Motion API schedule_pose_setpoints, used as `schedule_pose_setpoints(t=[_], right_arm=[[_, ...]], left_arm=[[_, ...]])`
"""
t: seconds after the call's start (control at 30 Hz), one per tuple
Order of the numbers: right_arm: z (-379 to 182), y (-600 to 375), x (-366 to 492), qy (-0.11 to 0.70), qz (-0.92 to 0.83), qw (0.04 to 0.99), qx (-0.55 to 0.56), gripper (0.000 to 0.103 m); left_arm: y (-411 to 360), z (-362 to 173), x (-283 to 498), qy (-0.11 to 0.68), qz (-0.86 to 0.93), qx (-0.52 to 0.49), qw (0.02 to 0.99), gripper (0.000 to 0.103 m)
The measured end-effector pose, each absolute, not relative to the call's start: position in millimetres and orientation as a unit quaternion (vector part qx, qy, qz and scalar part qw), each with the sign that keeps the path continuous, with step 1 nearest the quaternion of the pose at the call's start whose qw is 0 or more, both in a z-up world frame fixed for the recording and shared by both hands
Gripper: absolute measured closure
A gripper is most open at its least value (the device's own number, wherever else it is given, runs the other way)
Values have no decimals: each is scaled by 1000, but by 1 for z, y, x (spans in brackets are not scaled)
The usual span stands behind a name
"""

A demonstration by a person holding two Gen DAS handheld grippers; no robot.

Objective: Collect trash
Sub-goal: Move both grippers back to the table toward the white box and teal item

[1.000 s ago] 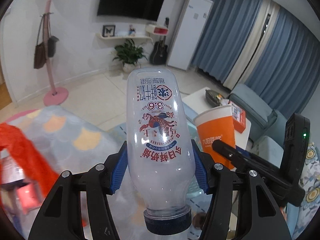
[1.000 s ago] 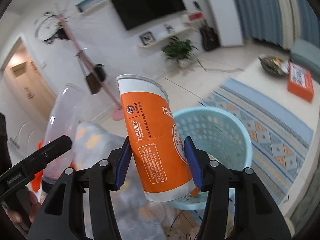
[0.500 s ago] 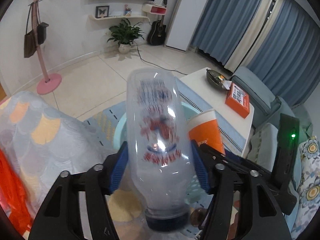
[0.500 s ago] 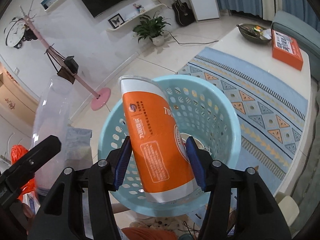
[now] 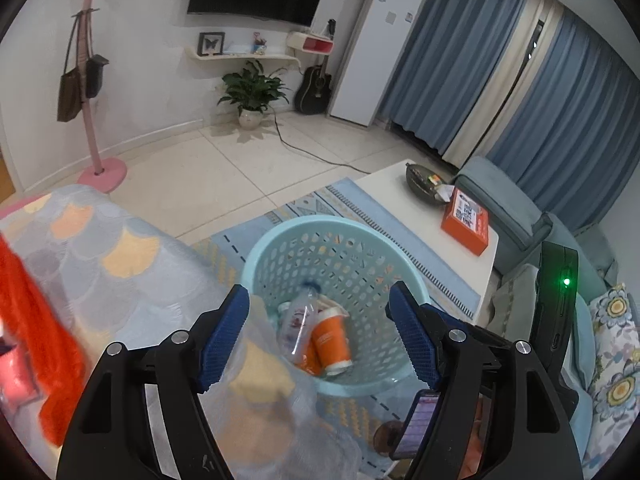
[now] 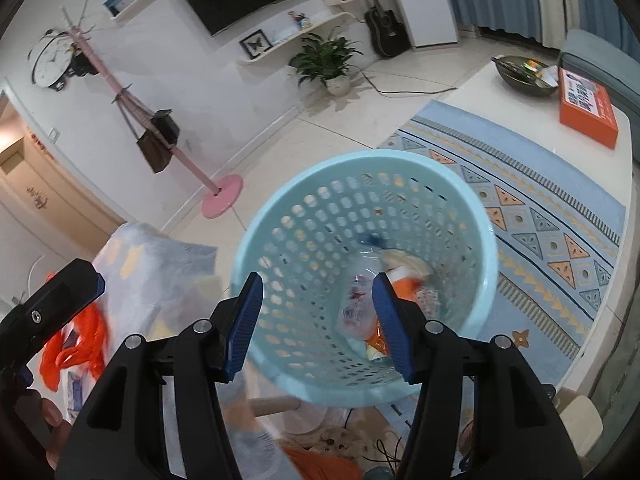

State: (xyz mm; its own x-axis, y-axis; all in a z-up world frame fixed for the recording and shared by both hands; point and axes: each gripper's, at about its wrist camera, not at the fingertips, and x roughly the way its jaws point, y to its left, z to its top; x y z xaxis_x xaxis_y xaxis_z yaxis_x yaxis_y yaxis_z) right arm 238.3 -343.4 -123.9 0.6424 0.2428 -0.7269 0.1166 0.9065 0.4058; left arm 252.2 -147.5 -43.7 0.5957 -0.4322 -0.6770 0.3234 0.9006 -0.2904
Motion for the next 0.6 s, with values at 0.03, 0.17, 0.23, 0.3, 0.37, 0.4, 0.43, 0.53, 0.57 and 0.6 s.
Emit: schedule_pose_setpoints(t=[0.03, 0.17, 0.23, 0.3, 0.37, 0.4, 0.43, 0.53, 0.57, 0.6], right_arm=[[-120, -339, 235, 418, 40, 883, 209, 50], [-96, -317, 222, 400, 61, 895, 189, 50], [-81, -301, 212, 387, 79, 901, 179, 50], [-70, -287, 204, 379, 93, 905, 170, 50], [-56, -266, 192, 370, 114, 909, 153, 50], [-50, -255, 186, 366, 126, 911, 143, 50], [-46, -244, 181, 363, 135, 912, 135, 50], [-34, -210, 163, 355, 168, 913, 109, 50], [-32, -200, 158, 354, 177, 913, 102, 50], [-29, -185, 151, 352, 191, 912, 92, 50]], left_arm=[[-145, -41, 248, 393, -212, -71, 892, 32], [-123, -26, 226, 373, -207, -79, 901, 32], [-112, -19, 213, 364, -203, -82, 905, 32], [-95, -10, 198, 353, -197, -87, 910, 32], [-78, -4, 182, 344, -190, -91, 915, 32], [-67, -1, 173, 339, -187, -91, 917, 32], [-58, 1, 165, 335, -183, -91, 920, 32], [-21, 6, 137, 323, -155, -90, 929, 32], [-12, 7, 130, 320, -145, -88, 932, 32], [1, 8, 122, 317, -132, -86, 935, 32]])
